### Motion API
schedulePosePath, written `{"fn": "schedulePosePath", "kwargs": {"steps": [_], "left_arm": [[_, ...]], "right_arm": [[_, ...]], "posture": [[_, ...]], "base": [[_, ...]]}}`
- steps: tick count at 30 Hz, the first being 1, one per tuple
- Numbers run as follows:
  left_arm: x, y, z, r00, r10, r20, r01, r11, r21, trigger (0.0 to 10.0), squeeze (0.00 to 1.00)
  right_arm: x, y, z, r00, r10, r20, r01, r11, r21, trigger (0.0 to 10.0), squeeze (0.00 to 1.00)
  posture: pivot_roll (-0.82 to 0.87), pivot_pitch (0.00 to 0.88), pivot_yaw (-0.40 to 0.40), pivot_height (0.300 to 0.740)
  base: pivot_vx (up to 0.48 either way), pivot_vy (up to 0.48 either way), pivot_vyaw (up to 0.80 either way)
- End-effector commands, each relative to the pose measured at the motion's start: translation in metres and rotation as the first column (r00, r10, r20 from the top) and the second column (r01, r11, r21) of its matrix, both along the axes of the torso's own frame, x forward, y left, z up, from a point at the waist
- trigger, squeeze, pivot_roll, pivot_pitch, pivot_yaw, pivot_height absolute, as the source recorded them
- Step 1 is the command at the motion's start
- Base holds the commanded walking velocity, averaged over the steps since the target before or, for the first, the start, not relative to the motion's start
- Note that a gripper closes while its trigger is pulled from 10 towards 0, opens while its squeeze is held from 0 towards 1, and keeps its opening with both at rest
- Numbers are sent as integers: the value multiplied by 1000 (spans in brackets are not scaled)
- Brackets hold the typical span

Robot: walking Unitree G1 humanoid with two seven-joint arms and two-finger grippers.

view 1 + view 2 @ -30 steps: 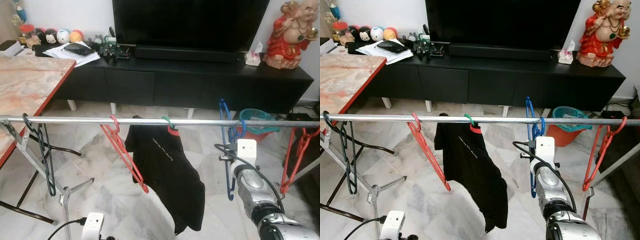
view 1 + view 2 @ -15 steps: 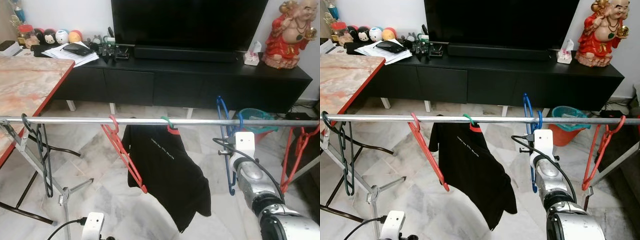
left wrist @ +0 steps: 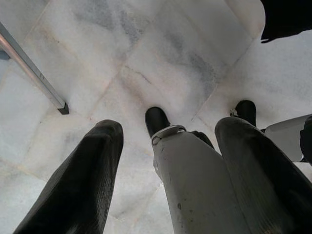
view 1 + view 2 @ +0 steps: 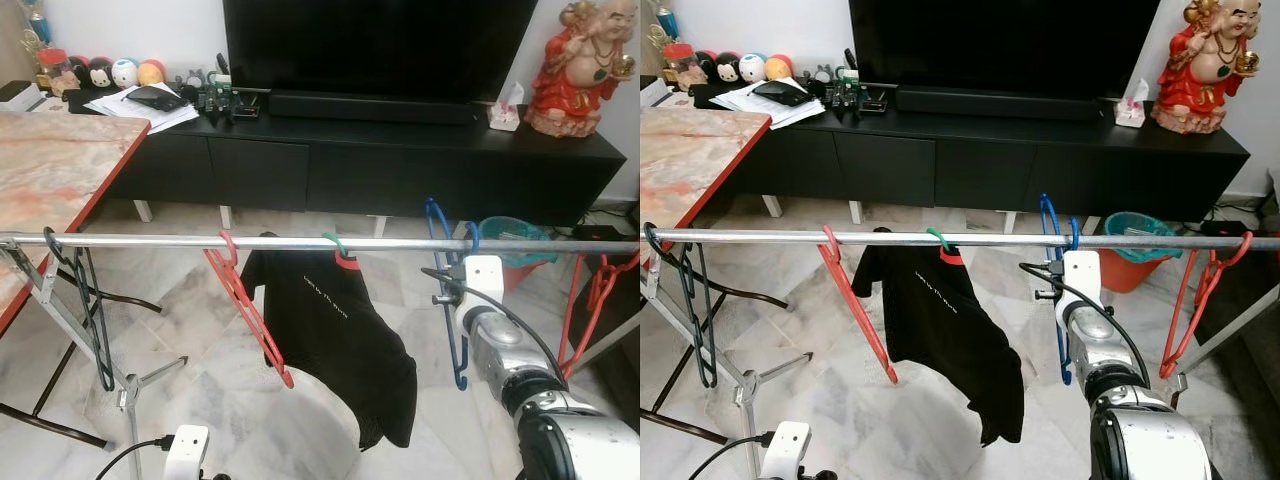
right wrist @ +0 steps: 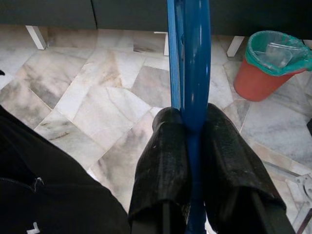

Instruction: Hang hanger

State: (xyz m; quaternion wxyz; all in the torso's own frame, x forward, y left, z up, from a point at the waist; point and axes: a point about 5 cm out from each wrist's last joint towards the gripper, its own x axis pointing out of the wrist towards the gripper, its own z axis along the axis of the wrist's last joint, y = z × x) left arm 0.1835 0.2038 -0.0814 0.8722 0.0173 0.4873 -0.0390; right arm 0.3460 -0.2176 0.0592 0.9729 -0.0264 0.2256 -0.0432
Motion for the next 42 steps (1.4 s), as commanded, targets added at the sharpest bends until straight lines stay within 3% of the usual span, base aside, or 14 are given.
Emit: {"fn": "schedulePosePath", "kwargs": {"steps": [1,17,30,32,33,34,35,36,42], "left_arm": [[-2,-1,-1,1000,-21,-21,21,1000,5,10000,0],[-3,0,-2,999,-34,-33,34,999,3,10000,0],[-3,0,-2,999,-38,-35,38,999,9,10000,0],[-3,0,-2,999,-38,-34,38,999,10,10000,0],[-3,0,-2,999,-38,-34,39,999,11,10000,0],[-3,0,-2,999,-38,-34,39,999,11,10000,0],[-3,0,-2,999,-38,-34,39,999,11,10000,0],[-3,0,-2,999,-38,-34,39,999,11,10000,0],[-3,0,-2,999,-37,-33,38,999,10,10000,0]], "right_arm": [[1,-1,2,1000,-11,-3,11,1000,20,10000,0],[-14,-1,-20,997,-24,-72,27,999,34,10000,0],[-13,-1,-17,999,-27,-40,28,999,33,10000,0],[-12,0,-16,999,-26,-27,27,999,38,10000,39],[-12,0,-15,999,-25,-20,26,999,36,10000,294],[-12,0,-15,999,-25,-20,26,999,36,10000,294],[-11,0,-14,1000,-25,-9,26,999,37,10000,847],[-11,0,-14,1000,-26,-4,26,999,38,10000,1000],[-12,0,-14,1000,-27,8,26,999,36,10000,1000]], "posture": [[-76,0,-59,740],[-81,0,-53,740],[-81,0,-52,740],[-81,0,-52,740],[-81,0,-53,740],[-81,0,-53,740],[-81,0,-53,740],[-81,0,-53,740],[-82,0,-53,740]], "base": [[0,0,0],[0,0,0],[0,0,0],[0,0,0],[0,0,0],[0,0,0],[0,0,0],[0,0,0],[0,0,0]]}}
